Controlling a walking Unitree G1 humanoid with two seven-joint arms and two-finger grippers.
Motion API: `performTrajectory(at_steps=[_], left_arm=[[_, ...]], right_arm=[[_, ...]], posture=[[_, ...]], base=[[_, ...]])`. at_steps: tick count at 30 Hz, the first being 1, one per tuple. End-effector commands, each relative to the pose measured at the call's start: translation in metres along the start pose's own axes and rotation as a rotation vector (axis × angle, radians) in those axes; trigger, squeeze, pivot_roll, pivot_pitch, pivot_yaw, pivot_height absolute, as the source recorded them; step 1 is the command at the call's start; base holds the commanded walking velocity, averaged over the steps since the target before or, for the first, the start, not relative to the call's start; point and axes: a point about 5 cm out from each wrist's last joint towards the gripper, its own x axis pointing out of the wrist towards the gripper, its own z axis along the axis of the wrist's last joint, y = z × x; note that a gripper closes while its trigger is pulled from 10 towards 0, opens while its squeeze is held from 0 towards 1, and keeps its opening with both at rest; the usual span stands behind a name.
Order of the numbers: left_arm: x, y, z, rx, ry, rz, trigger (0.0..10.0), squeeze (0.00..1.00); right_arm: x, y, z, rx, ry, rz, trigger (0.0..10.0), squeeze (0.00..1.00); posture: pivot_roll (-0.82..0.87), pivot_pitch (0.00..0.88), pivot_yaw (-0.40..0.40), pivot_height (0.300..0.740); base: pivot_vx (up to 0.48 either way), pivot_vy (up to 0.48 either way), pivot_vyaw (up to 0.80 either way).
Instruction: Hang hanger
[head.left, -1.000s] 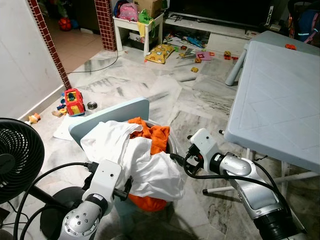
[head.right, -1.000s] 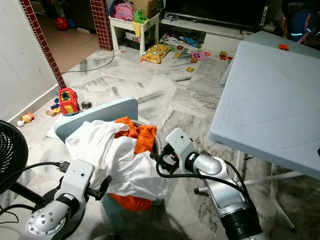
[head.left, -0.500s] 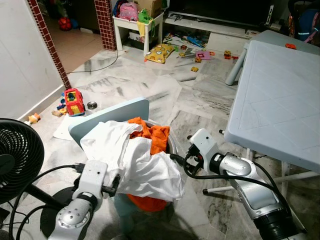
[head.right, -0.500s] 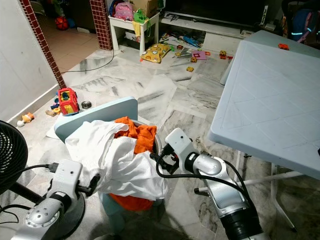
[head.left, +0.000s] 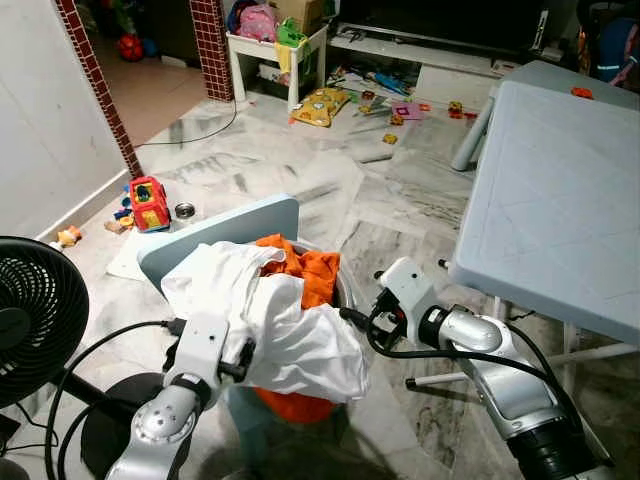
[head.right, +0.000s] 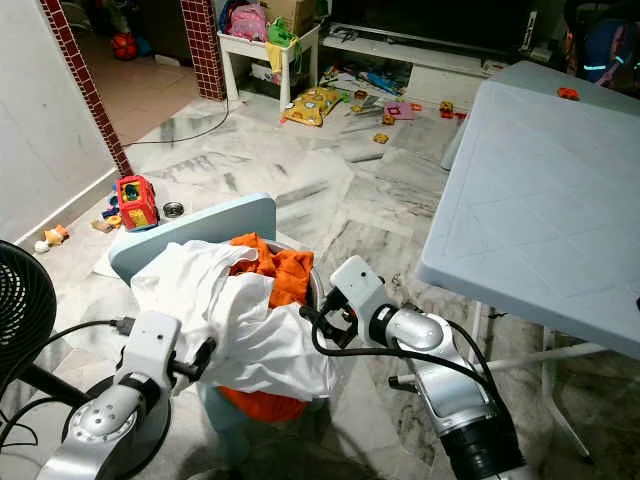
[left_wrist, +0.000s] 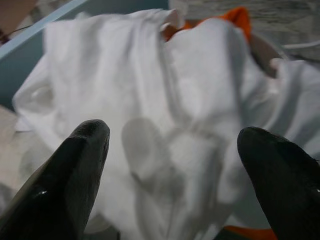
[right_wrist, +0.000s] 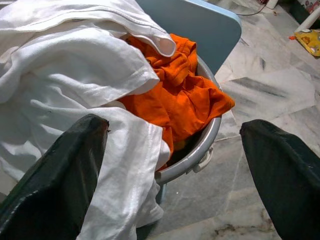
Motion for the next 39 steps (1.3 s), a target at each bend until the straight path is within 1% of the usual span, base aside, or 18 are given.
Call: performTrajectory(at_steps=[1, 6, 14, 16, 20, 24, 25, 26, 27, 29, 31, 32, 33, 36, 37, 38, 39], left_arm=[[0.001, -0.002, -0.002, 0.006, 0.012, -0.012, 10.0, 0.00], [0.001, -0.003, -0.005, 0.014, 0.028, -0.025, 10.0, 0.00], [-0.010, -0.002, -0.007, 0.029, 0.056, -0.018, 10.0, 0.00], [-0.013, -0.003, -0.012, 0.028, 0.073, -0.022, 10.0, 0.00], [-0.013, -0.001, -0.018, 0.030, 0.092, -0.016, 10.0, 0.00], [-0.006, 0.003, -0.024, 0.029, 0.106, -0.007, 10.0, 0.00], [-0.004, 0.004, -0.025, 0.029, 0.107, -0.005, 9.2, 0.00], [-0.004, 0.004, -0.025, 0.029, 0.107, -0.005, 9.2, 0.00], [-0.001, 0.005, -0.026, 0.030, 0.109, -0.005, 4.5, 0.00], [0.001, 0.006, -0.027, 0.031, 0.109, -0.008, 3.8, 0.00], [0.002, 0.006, -0.027, 0.031, 0.108, -0.010, 3.8, 0.00], [0.004, 0.006, -0.027, 0.035, 0.105, -0.013, 2.7, 0.00], [0.005, 0.006, -0.027, 0.035, 0.104, -0.012, 2.5, 0.00], [0.007, 0.005, -0.025, 0.035, 0.094, -0.010, 2.4, 0.00], [0.009, 0.005, -0.023, 0.036, 0.084, -0.011, 1.7, 0.00], [0.009, 0.004, -0.023, 0.036, 0.081, -0.011, 1.7, 0.00], [0.009, 0.004, -0.022, 0.037, 0.079, -0.013, 0.9, 0.00]], right_arm=[[-0.002, 0.001, 0.002, -0.007, -0.004, -0.001, 10.0, 0.00], [-0.002, 0.001, 0.002, -0.006, -0.002, -0.004, 10.0, 0.00], [-0.002, 0.000, 0.001, -0.007, 0.000, -0.006, 10.0, 0.00], [-0.001, 0.001, 0.002, -0.007, -0.001, -0.002, 10.0, 0.00], [0.000, 0.002, 0.003, -0.006, -0.004, 0.001, 10.0, 0.00], [0.000, 0.001, 0.003, -0.006, -0.004, -0.001, 10.0, 0.00], [-0.001, 0.001, 0.002, -0.007, -0.003, -0.002, 10.0, 0.00], [-0.001, 0.001, 0.002, -0.007, -0.003, -0.002, 10.0, 0.00], [-0.002, 0.000, 0.002, -0.006, -0.002, -0.004, 10.0, 0.00], [-0.002, 0.000, 0.002, -0.006, -0.002, -0.005, 10.0, 0.00], [-0.002, 0.000, 0.002, -0.006, -0.001, -0.006, 10.0, 0.00], [-0.002, 0.001, 0.002, -0.005, -0.001, -0.006, 10.0, 0.00], [-0.002, 0.001, 0.002, -0.004, -0.001, -0.005, 10.0, 0.00], [-0.002, 0.002, 0.001, -0.004, -0.001, -0.003, 10.0, 0.00], [-0.002, 0.002, 0.001, -0.003, -0.001, -0.002, 10.0, 0.00], [-0.002, 0.002, 0.001, -0.003, -0.001, -0.002, 10.0, 0.00], [-0.002, 0.002, 0.001, -0.004, 0.000, -0.001, 10.0, 0.00]], posture=[[-0.03, 0.079, -0.018, 0.740], [-0.03, 0.080, -0.017, 0.740], [-0.02, 0.083, -0.018, 0.740], [-0.01, 0.083, -0.019, 0.740], [-0.02, 0.084, -0.020, 0.740], [-0.02, 0.084, -0.018, 0.740], [-0.02, 0.085, -0.016, 0.740], [-0.02, 0.085, -0.016, 0.740], [-0.02, 0.084, -0.015, 0.740], [-0.03, 0.085, -0.013, 0.740], [-0.03, 0.085, -0.013, 0.740], [-0.03, 0.088, -0.014, 0.740], [-0.03, 0.088, -0.014, 0.740], [-0.03, 0.088, -0.015, 0.740], [-0.03, 0.088, -0.016, 0.740], [-0.03, 0.088, -0.016, 0.740], [-0.03, 0.088, -0.016, 0.740]], base=[[0.000, 0.000, 0.00], [0.000, 0.000, 0.00], [0.000, 0.000, 0.00], [0.000, 0.000, 0.00], [0.000, 0.000, 0.00], [0.000, 0.000, 0.00], [0.000, 0.000, 0.00], [0.000, 0.000, 0.00], [0.000, 0.000, 0.00], [0.000, 0.000, 0.00], [0.000, 0.000, 0.00], [0.000, 0.000, 0.00], [0.000, 0.000, 0.00], [0.000, 0.000, 0.00], [0.000, 0.000, 0.00], [0.000, 0.000, 0.00], [0.000, 0.000, 0.00]])
